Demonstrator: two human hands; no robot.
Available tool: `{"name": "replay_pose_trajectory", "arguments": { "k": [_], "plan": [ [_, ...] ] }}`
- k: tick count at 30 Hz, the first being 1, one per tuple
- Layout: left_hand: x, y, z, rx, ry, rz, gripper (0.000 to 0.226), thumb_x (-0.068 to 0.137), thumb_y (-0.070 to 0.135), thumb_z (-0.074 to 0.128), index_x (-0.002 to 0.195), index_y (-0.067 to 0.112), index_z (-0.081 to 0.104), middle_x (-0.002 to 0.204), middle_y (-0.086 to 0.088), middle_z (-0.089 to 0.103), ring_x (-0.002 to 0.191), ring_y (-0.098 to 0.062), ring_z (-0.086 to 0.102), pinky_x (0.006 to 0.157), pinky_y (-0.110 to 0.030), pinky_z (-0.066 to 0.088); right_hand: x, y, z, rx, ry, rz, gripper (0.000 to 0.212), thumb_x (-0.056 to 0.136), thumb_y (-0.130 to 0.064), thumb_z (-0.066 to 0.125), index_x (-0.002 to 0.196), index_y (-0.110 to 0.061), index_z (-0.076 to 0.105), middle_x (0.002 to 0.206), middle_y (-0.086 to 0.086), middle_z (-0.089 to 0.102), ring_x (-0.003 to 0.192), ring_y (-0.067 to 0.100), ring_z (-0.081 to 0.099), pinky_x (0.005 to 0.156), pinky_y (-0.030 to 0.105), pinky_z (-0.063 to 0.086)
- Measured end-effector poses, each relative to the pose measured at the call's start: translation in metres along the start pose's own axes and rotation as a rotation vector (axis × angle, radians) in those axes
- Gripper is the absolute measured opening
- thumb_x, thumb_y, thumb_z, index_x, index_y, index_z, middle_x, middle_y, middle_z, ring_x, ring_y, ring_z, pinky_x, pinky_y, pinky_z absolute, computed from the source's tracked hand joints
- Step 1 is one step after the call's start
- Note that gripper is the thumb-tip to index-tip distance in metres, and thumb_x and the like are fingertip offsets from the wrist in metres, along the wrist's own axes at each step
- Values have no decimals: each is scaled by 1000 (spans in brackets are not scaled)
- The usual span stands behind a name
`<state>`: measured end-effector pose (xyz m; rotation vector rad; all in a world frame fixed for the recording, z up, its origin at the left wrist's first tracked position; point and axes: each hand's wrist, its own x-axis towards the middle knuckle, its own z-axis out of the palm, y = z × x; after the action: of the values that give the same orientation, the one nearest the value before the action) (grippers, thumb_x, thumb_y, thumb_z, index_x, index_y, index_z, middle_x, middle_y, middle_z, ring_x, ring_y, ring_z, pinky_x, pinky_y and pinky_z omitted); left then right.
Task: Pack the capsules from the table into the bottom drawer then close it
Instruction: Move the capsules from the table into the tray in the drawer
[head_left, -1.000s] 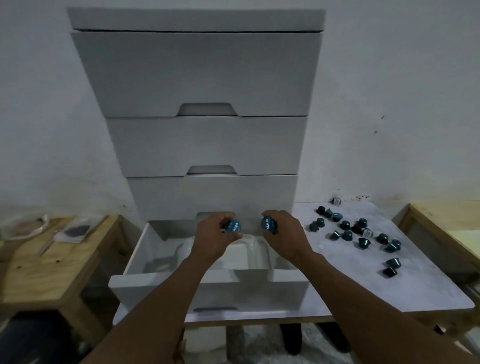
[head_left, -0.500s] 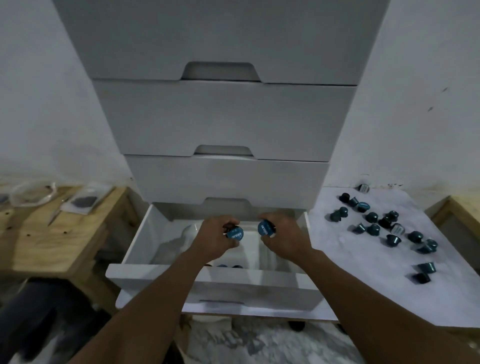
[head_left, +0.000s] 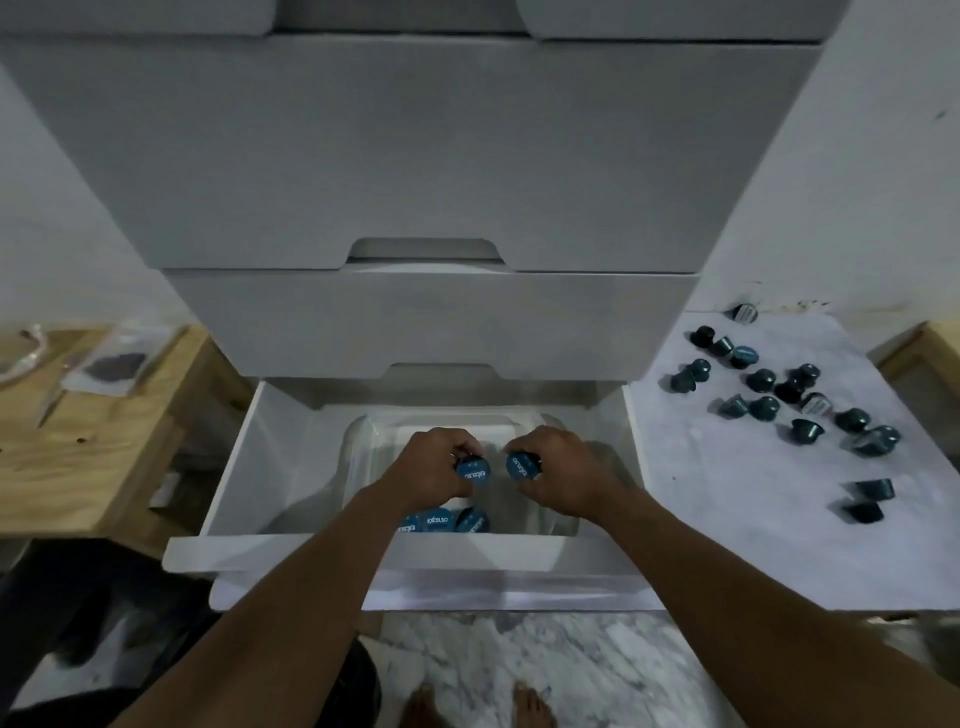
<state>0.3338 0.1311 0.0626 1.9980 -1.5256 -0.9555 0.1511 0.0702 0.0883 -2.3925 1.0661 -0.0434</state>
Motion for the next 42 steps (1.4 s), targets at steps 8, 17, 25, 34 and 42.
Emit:
{"name": "replay_pose_trajectory", "arguments": {
  "k": [8, 17, 25, 34, 42],
  "plan": [
    [15, -7, 12, 128, -166, 43, 50, 65, 6, 80, 112, 14, 64, 111, -3, 65, 93, -14, 59, 78, -21, 47, 6, -1, 5, -197, -158, -52, 40, 89, -21, 62, 129, -24, 54, 130, 2, 52, 114, 20, 52, 80, 22, 33],
    [23, -12, 11, 135, -229, 21, 48, 66, 16, 83, 110, 20, 64, 105, 2, 66, 90, -13, 60, 76, -22, 47, 22, 3, 14, -230, -300, -57, 42, 86, -24, 64, 126, -19, 54, 124, 7, 54, 109, 25, 54, 86, 32, 44],
    [27, -10, 10, 152, -218, 36, 27, 81, 12, 70, 107, 15, 69, 108, -2, 69, 95, -15, 63, 85, -24, 51, 28, 3, 10, -216, -283, -37, 18, 88, -16, 52, 98, -11, 66, 105, 10, 58, 95, 28, 57, 77, 36, 47],
    [30, -5, 16, 228, -252, 56, 21, 83, 8, 66, 103, 13, 71, 103, -4, 70, 92, -17, 64, 86, -28, 53, 31, 10, 7, -308, -309, -58, 24, 86, -6, 59, 107, -14, 68, 103, 11, 66, 93, 28, 61, 68, 32, 46],
    [28, 2, 21, 271, -317, 45, 25, 82, 8, 66, 106, 15, 72, 106, -3, 71, 94, -18, 64, 81, -23, 51, 32, 12, 8, -265, -359, -69, 25, 83, -8, 64, 108, -12, 69, 106, 12, 68, 93, 26, 63, 83, 36, 54]
  ]
}}
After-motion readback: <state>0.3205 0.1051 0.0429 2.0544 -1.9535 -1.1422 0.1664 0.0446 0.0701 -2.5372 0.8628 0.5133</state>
